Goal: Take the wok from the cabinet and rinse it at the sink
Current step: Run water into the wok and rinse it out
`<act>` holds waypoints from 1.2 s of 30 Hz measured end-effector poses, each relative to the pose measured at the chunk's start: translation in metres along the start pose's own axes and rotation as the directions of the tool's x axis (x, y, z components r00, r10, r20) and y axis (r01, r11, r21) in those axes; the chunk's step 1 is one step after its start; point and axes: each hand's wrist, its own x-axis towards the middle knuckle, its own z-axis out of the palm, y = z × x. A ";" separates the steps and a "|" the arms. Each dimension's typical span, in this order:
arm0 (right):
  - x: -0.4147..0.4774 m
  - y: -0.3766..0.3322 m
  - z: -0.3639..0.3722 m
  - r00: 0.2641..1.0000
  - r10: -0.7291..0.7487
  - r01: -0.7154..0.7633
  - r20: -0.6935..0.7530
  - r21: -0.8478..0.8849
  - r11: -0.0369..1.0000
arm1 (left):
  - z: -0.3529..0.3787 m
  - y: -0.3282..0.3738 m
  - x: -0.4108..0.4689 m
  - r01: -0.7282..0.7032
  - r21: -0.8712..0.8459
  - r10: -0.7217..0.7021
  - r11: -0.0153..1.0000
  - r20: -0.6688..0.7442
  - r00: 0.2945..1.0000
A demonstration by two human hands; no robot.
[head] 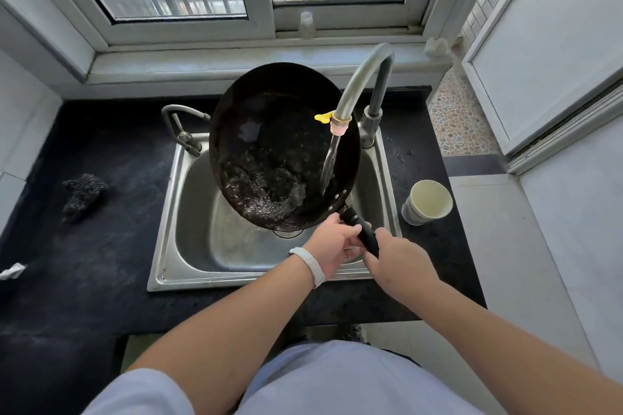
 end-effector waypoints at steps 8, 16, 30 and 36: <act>-0.012 -0.002 -0.009 0.998 -0.027 0.023 -0.061 -0.071 0.997 | 0.005 -0.001 -0.003 -0.023 -0.050 0.026 0.998 0.059 0.998; -0.026 -0.008 -0.024 1.000 -0.028 0.027 -0.008 -0.059 0.998 | 0.006 -0.010 -0.014 -0.029 -0.040 0.031 0.999 0.055 0.998; -0.026 -0.019 -0.031 0.975 0.016 -0.032 0.224 0.069 0.997 | -0.009 -0.032 -0.035 0.018 -0.145 -0.023 0.989 -0.037 0.999; -0.027 -0.028 -0.034 0.898 0.085 -0.227 0.431 0.290 0.930 | -0.013 -0.038 -0.046 0.014 -0.116 -0.020 0.993 -0.056 0.998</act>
